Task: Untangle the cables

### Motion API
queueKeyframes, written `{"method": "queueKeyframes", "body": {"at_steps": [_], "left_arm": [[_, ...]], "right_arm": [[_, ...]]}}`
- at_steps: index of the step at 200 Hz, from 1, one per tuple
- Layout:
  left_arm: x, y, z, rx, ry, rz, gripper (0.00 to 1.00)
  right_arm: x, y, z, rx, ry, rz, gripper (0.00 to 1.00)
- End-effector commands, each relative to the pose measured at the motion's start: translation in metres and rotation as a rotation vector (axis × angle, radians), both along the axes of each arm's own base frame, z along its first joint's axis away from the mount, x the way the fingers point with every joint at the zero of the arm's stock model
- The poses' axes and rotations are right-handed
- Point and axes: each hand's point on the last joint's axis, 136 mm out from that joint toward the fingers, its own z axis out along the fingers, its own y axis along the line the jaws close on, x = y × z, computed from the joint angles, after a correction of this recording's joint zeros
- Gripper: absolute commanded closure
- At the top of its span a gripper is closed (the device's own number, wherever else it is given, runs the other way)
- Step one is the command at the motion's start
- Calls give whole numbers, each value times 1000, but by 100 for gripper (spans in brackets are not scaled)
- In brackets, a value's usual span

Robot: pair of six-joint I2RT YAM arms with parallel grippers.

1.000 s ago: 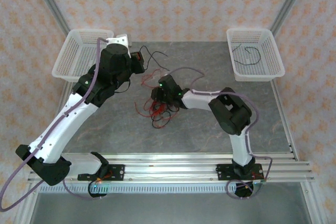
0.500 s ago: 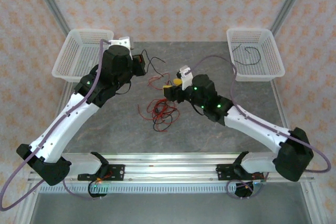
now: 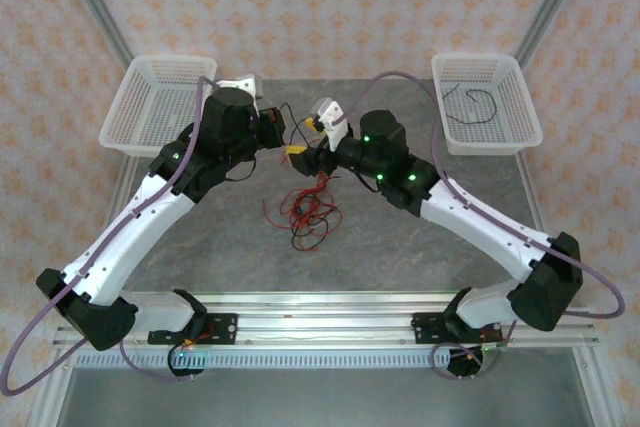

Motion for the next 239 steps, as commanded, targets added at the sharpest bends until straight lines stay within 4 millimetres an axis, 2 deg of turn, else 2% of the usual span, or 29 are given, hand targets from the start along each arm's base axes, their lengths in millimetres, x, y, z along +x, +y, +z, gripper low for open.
{"method": "queueKeyframes", "body": {"at_steps": [1,45,73,86,96,124,133,152,173,203,239], "left_arm": [[-1,-10,4,-41,-9,-26,100],[-2,-14,5,-92,-4,-33,100],[-4,-15,3,-103,-5,-37,100],[-5,-14,1,-103,-2,-36,100],[-5,-13,0,-102,-1,-34,100],[-7,-12,3,-108,-12,-30,100],[-7,-11,5,-110,-19,-28,100],[-9,-8,10,-121,-44,-23,81],[-13,-3,15,-138,-80,-13,51],[-20,7,23,-151,-134,6,2],[-19,18,9,-177,-141,32,1]], "right_arm": [[-1,15,4,9,-16,49,26],[14,25,2,49,2,21,28],[25,24,2,87,4,-34,34],[28,24,3,100,7,-49,43],[28,24,3,106,11,-55,55],[29,22,3,114,23,-72,98],[31,20,2,114,26,-84,100],[33,14,2,109,28,-119,100],[35,8,4,108,23,-150,100],[40,-2,8,102,14,-212,100],[58,-22,11,81,2,-358,100]]}}
